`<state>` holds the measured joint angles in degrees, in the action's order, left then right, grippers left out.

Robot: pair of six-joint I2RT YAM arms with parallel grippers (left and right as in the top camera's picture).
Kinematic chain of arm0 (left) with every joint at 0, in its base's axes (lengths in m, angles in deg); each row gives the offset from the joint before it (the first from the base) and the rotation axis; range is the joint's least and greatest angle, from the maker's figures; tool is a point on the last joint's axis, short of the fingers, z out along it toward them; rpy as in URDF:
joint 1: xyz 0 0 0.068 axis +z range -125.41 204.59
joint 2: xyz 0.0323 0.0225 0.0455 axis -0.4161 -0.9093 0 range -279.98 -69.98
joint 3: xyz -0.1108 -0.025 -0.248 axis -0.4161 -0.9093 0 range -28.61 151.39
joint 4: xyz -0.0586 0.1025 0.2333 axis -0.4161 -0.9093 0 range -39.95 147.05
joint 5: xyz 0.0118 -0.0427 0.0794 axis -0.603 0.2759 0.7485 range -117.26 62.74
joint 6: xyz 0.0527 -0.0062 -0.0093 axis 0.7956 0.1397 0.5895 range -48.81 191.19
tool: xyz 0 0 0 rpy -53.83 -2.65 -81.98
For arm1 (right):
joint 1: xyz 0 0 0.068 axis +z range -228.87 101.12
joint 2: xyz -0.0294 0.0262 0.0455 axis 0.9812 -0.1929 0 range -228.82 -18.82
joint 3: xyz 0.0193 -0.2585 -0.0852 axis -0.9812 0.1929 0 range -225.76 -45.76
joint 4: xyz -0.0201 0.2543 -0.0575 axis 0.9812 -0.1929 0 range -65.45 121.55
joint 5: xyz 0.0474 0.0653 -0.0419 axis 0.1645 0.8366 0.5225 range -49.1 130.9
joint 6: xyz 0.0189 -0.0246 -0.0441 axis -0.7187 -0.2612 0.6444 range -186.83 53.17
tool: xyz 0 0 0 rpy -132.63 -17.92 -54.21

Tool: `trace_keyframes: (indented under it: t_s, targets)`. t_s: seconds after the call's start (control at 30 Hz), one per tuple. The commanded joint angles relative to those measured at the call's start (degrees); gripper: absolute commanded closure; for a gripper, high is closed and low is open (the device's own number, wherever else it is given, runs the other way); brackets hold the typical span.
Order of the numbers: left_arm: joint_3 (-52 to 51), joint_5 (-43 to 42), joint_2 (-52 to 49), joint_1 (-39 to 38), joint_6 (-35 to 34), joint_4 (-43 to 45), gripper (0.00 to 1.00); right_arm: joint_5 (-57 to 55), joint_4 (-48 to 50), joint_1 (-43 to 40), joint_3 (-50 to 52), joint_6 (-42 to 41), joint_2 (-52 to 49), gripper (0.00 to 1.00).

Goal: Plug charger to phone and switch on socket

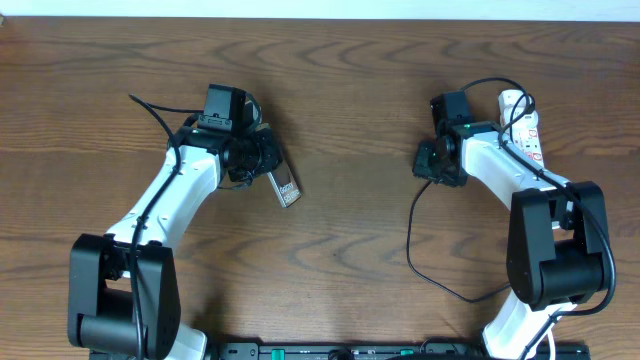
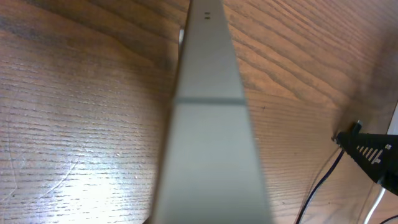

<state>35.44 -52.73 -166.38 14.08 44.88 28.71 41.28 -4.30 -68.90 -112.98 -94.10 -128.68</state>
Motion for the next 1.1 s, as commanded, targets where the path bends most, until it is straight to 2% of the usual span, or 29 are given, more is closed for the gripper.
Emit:
trace_keyframes:
  t_s: [0.0, 0.33, 0.4, 0.53, 0.67, 0.73, 0.77, 0.87, 1.0, 1.07]
  targets:
    - [0.28, -0.37, 0.70, 0.13, 1.92, -0.09, 0.93, 2.64, -3.61, 0.20, 1.88, -0.98, -2.45, 0.58]
    - [0.28, -0.39, 0.70, 0.13, 2.12, -0.09, 0.93, -0.90, 0.39, 0.17, 2.64, -2.54, -2.45, 0.67]
    - [0.28, -0.39, 0.70, 0.13, 2.12, -0.09, 0.93, -0.90, 0.96, 0.17, 2.64, -2.54, -2.45, 0.71]
    - [0.28, -0.39, 0.70, 0.13, 2.12, -0.09, 0.92, -0.87, 0.96, 0.17, 2.64, -3.19, -2.47, 0.87]
    - [0.28, -0.79, 0.70, 0.15, 2.12, -0.09, 0.93, -0.70, 0.55, -0.13, 2.62, -2.99, -2.38, 0.88]
    - [0.28, -1.99, 0.70, 0.17, 2.25, 0.07, 0.92, 2.01, 0.55, -0.76, 2.45, -0.37, -2.01, 0.99]
    - [0.28, -4.66, 0.70, 0.26, 2.80, 0.94, 0.93, 8.48, 0.57, -2.12, 2.23, 3.50, -1.22, 0.99]
    - [0.28, -9.75, 0.70, 0.66, 2.95, 2.86, 0.93, 19.67, 0.50, -5.29, 2.12, 7.34, -0.09, 0.99]
    - [0.28, -17.70, 0.70, 1.64, 2.93, 5.86, 0.93, 26.93, -1.40, -9.68, 2.14, 10.21, 0.15, 0.99]
    - [0.28, -20.72, 0.70, 2.01, 2.93, 7.28, 0.93, 30.86, -2.73, -10.95, 2.16, 16.96, 0.15, 0.99]
